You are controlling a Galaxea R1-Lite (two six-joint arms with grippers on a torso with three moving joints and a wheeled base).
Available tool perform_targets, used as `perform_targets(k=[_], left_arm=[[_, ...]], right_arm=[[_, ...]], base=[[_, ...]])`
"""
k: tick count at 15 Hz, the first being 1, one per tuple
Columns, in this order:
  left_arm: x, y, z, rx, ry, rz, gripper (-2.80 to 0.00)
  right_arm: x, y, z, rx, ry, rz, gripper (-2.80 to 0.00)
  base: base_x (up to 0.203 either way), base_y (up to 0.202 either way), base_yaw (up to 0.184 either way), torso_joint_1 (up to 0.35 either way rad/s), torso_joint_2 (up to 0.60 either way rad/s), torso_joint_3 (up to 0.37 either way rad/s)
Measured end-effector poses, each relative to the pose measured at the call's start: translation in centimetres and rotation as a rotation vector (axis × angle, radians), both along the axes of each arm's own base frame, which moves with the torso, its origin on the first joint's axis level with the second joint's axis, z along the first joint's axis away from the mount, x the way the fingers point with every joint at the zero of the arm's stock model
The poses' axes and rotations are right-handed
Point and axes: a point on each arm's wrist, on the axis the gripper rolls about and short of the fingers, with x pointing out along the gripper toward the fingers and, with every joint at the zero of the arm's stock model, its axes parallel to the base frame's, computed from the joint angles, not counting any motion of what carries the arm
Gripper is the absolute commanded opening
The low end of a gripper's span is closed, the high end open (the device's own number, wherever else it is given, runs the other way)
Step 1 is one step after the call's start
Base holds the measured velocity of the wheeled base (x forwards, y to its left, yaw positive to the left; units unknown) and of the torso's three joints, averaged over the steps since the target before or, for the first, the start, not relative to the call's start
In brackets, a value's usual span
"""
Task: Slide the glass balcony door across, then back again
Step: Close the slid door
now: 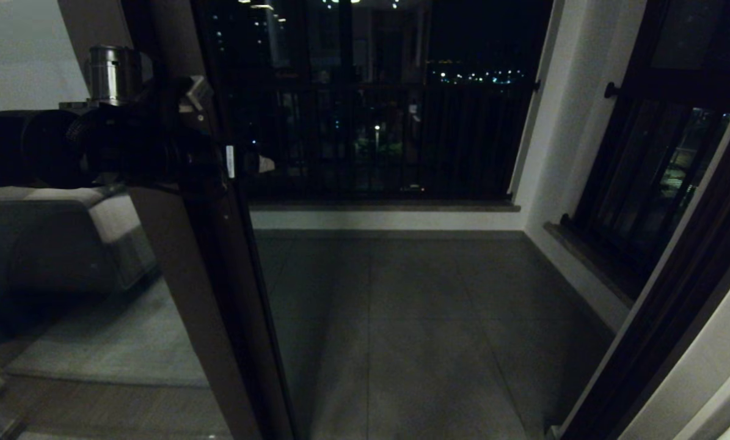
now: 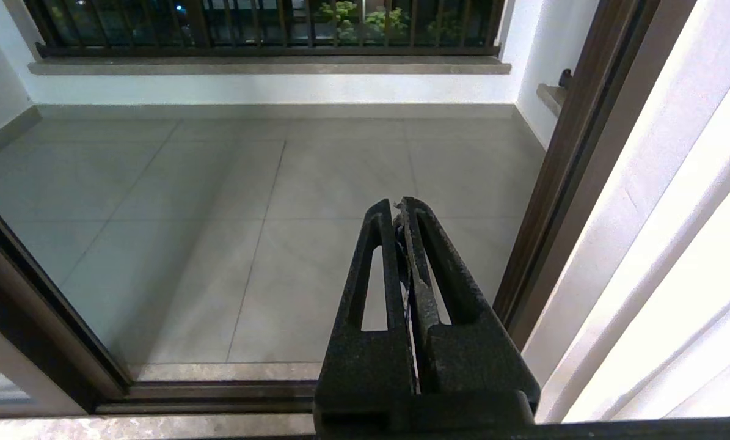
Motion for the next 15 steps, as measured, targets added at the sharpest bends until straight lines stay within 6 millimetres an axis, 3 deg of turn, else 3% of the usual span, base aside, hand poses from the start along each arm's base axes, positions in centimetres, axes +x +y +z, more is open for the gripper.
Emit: perform_targets(k=[10,15], left_arm=[[-0.5,-1.3,0.1,-0.001,-0.001,-0.045,0.0],[-1.1,-3.0,0.2,0.003,-0.007,-0.084,0.0]], right_arm=[[0.0,0.0,0.0,0.0,-0.001,0.0,-2.8],[0.0,0.0,0.0,0.0,0.0,0.0,-2.8]], base=[[0.0,0.0,0.0,0.0,0.0,0.0],[0.0,0.0,0.0,0.0,0.0,0.0]])
